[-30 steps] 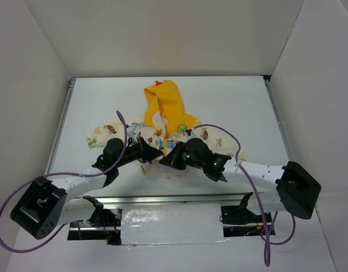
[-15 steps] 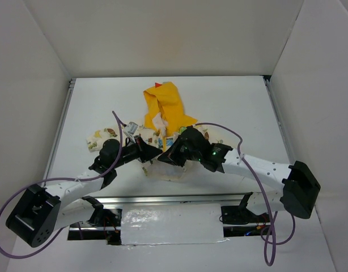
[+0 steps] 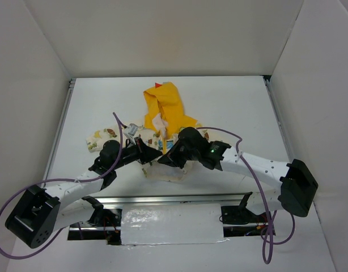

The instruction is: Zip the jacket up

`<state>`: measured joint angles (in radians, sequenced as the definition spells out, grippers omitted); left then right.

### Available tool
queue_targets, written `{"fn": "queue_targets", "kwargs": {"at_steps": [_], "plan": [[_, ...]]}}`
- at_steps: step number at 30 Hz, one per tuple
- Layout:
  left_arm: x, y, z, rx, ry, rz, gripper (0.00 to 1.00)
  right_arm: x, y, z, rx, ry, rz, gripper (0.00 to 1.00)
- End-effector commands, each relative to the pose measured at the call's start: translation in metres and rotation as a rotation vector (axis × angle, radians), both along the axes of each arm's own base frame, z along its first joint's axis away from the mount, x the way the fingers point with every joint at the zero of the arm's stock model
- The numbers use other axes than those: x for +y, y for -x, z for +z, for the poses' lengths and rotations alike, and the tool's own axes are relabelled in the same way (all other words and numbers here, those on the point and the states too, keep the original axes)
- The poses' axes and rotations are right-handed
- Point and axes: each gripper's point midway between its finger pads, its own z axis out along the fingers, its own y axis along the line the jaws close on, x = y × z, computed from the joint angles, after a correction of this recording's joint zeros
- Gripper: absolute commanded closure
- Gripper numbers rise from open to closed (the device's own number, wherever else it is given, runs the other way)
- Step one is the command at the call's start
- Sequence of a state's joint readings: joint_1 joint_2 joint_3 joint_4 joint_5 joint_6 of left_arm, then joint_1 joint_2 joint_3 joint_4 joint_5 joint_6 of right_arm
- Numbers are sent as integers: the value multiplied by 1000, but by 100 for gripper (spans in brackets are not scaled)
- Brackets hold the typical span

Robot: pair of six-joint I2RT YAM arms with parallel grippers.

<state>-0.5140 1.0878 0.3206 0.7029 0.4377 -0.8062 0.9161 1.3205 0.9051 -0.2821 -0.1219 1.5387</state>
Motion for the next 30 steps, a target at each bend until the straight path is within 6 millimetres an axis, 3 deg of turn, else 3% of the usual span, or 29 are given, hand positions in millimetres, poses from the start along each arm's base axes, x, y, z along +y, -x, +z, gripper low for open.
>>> {"fn": "queue_targets", "kwargs": {"at_steps": [1,7,14,25,27,30], "plan": [[-1,4,13,-93,7,-26,100,-7,-7,-2,17,13,-56,89],[-1,3,14,-94,9,-25,100,-11,-7,-17,42,46,-71,89],[0,2,13,-93,2,-19,100,-11,-6,-11,43,13,-85,93],[-3,4,12,-91,11,-37,100,-10,-6,-11,25,-19,-82,86],[-2,4,12,-93,9,-34,100,-11,-6,-8,18,-24,-85,78],[-2,4,13,-95,9,-32,100,-13,-6,-7,10,-35,-93,79]]}}
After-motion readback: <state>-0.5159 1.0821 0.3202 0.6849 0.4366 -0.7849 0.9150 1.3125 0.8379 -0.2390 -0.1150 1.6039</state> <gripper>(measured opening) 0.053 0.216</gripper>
